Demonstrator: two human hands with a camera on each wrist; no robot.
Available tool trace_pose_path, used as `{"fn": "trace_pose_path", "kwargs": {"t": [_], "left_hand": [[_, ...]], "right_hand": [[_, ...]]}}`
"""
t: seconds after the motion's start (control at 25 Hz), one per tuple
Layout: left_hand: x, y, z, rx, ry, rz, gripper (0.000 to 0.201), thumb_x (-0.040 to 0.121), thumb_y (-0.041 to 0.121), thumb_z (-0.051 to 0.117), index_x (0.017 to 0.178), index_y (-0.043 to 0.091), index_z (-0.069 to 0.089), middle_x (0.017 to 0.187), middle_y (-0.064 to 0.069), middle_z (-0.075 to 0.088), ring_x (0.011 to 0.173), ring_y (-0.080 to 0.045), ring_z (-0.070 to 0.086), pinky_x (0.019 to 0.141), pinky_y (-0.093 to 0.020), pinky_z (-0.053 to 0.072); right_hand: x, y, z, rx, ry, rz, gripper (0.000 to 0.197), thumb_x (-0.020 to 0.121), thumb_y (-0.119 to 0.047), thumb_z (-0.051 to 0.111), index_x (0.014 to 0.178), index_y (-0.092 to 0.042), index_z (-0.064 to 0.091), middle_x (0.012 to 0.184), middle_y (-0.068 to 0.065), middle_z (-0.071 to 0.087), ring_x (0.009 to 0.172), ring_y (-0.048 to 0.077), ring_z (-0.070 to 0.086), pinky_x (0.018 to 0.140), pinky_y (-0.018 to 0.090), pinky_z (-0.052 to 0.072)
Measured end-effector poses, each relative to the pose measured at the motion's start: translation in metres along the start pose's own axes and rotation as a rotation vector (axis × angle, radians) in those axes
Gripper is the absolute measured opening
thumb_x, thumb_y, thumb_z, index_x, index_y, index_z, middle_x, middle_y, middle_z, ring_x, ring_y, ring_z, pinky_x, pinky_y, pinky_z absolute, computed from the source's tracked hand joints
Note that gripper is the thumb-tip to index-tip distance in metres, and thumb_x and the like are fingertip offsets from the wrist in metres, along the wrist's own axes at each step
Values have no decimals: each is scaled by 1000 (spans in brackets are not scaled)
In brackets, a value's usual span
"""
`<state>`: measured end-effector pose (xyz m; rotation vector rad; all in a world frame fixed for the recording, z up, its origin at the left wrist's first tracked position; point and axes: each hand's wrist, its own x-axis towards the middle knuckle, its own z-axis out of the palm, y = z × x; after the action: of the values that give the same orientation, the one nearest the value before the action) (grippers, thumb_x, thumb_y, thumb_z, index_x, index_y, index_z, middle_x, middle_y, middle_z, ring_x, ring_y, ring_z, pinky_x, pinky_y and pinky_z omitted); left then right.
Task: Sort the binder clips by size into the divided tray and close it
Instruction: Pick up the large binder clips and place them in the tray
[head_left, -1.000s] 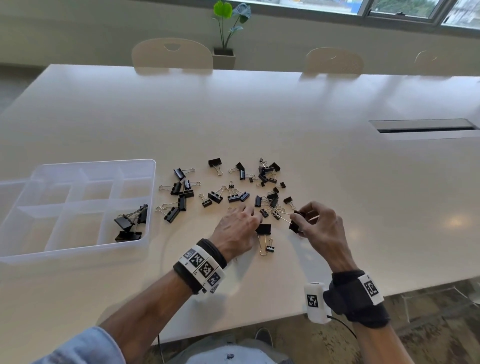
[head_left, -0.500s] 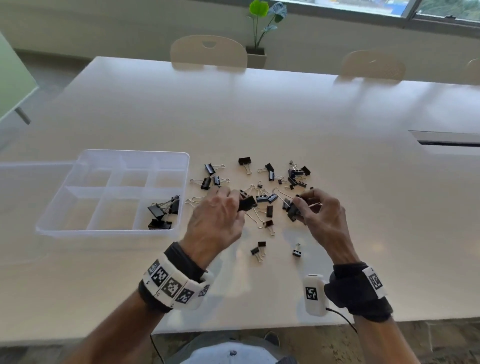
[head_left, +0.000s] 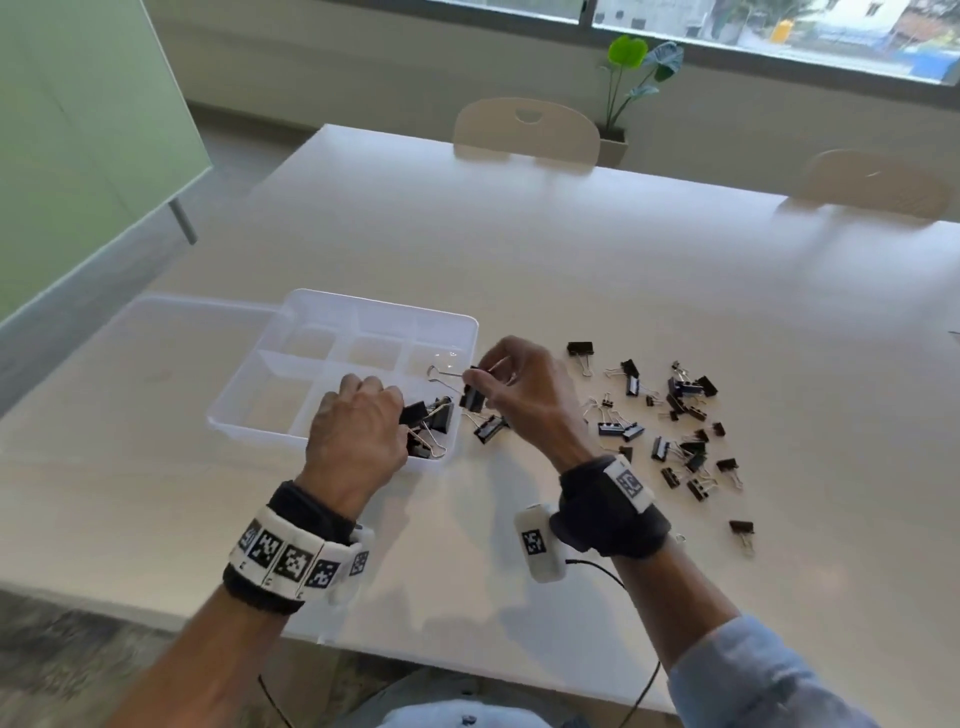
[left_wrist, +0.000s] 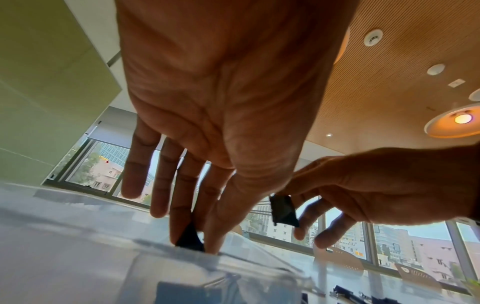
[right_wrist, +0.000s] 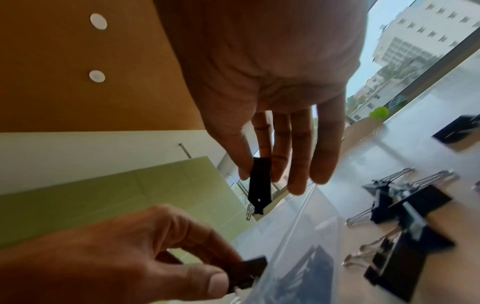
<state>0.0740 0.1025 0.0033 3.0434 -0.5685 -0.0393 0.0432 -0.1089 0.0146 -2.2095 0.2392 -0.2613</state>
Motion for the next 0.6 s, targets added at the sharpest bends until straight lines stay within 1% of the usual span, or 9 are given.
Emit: {"fn": "trace_pose_path", "kwargs": {"t": [0.08, 0.12, 0.16, 0.28, 0.36, 0.44, 0.52, 0.6], "left_hand": [[0, -2, 5, 0, -20, -5, 29, 97, 35, 58, 122, 21, 66, 117, -2, 65, 115, -26, 54, 94, -40, 47], [0, -2, 7, -14, -25, -2, 30, 98, 35, 59, 124, 21, 65, 119, -1, 65, 117, -26, 54, 95, -40, 47], [0, -2, 7, -31, -26, 0, 31, 99, 35, 60, 126, 22, 65, 120, -1, 65, 118, -26, 54, 95, -41, 47], [-4, -5, 7, -69, -25, 7, 30, 99, 35, 62, 126, 22, 66, 119, 0, 65, 118, -26, 54, 94, -42, 49], [-6, -5, 5, -72, -44, 20, 30, 98, 38, 63, 125, 24, 65, 118, 3, 66, 118, -25, 54, 93, -41, 49], [-5, -2, 4, -75, -61, 1, 27, 97, 38, 65, 121, 25, 65, 115, 3, 68, 117, -24, 54, 91, -41, 49], [-2, 3, 5, -98, -61, -43, 25, 96, 34, 67, 118, 22, 64, 113, 1, 68, 114, -25, 56, 85, -41, 50], [1, 7, 6, -105, -50, -64, 25, 95, 29, 69, 117, 19, 63, 111, -1, 66, 109, -27, 59, 77, -40, 51]], "right_hand": [[4, -9, 21, -142, 0, -9, 25, 88, -51, 80, 92, -28, 71, 82, -15, 77, 74, 3, 72, 60, 26, 50], [5, -12, 29, -194, 5, -3, 28, 87, -54, 79, 93, -28, 70, 84, -16, 77, 76, 5, 71, 60, 25, 44], [5, -14, 36, -228, 6, 9, 30, 86, -57, 77, 93, -29, 70, 85, -15, 77, 78, 8, 70, 60, 26, 41], [2, -14, 52, -285, -17, 32, 32, 86, -59, 76, 96, -28, 70, 88, -12, 76, 83, 17, 71, 65, 30, 43], [0, -9, 57, -303, -28, 44, 32, 87, -58, 75, 96, -28, 70, 88, -10, 76, 85, 19, 72, 66, 31, 43], [-1, -7, 58, -309, -27, 49, 31, 87, -57, 75, 96, -28, 70, 88, -9, 76, 87, 20, 72, 67, 31, 44], [-1, -7, 58, -334, -37, 26, 29, 88, -55, 75, 97, -28, 69, 88, -8, 76, 87, 22, 71, 66, 32, 44], [-2, -10, 57, -366, -50, -8, 27, 89, -51, 73, 98, -26, 68, 89, -6, 76, 86, 25, 71, 65, 33, 41]]}}
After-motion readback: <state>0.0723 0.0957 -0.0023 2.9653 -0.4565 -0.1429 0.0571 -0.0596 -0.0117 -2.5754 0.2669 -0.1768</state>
